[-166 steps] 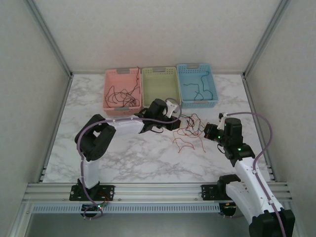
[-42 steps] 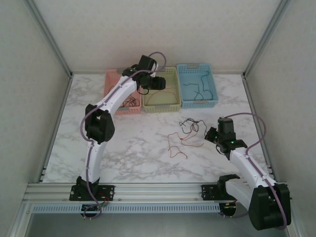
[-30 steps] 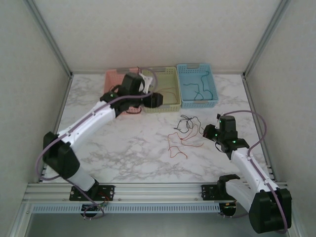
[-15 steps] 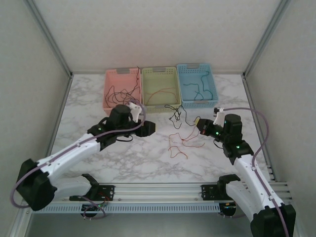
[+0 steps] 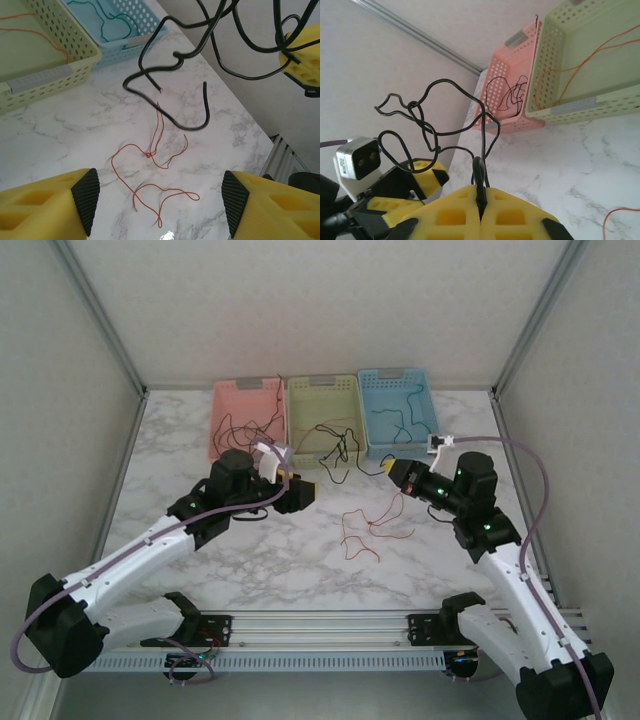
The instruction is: Untangle the cables
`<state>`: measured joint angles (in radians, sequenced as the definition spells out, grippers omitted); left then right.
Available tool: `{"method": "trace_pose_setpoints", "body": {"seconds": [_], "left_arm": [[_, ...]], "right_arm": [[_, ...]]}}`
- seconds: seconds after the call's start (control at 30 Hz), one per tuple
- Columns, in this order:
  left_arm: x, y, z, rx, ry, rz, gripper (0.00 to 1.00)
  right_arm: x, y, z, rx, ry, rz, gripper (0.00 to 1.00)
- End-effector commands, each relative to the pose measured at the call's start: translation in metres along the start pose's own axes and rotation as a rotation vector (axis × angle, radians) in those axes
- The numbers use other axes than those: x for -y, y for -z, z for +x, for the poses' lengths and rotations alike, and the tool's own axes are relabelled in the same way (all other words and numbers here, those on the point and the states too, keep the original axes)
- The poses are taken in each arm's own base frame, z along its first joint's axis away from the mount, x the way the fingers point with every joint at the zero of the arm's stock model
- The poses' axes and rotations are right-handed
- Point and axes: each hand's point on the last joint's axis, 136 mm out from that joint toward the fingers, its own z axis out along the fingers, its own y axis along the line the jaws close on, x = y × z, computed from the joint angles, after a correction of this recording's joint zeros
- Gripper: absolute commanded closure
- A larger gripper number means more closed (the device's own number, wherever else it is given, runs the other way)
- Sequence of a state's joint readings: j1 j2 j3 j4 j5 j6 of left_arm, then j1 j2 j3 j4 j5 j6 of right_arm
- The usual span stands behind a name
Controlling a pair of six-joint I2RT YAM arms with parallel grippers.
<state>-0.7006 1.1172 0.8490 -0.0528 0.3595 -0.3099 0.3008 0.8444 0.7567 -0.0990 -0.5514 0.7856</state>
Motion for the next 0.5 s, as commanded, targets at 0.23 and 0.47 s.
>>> {"method": "trace_pose_setpoints", "body": {"seconds": [0.23,0.47], "left_arm": [[0.001,-0.014,-0.034,0.055,-0.114,-0.025,0.31],[-0.003,-0.026,-0.032,0.026,-0.129,-0.031,0.32]], "right_arm": [[-0.019,-0.011,0.007,-0.085,-0.041,-0.039,1.00],[-0.023,-0.014,0.009,-0.107,-0.047,-0.044,1.00]]}}
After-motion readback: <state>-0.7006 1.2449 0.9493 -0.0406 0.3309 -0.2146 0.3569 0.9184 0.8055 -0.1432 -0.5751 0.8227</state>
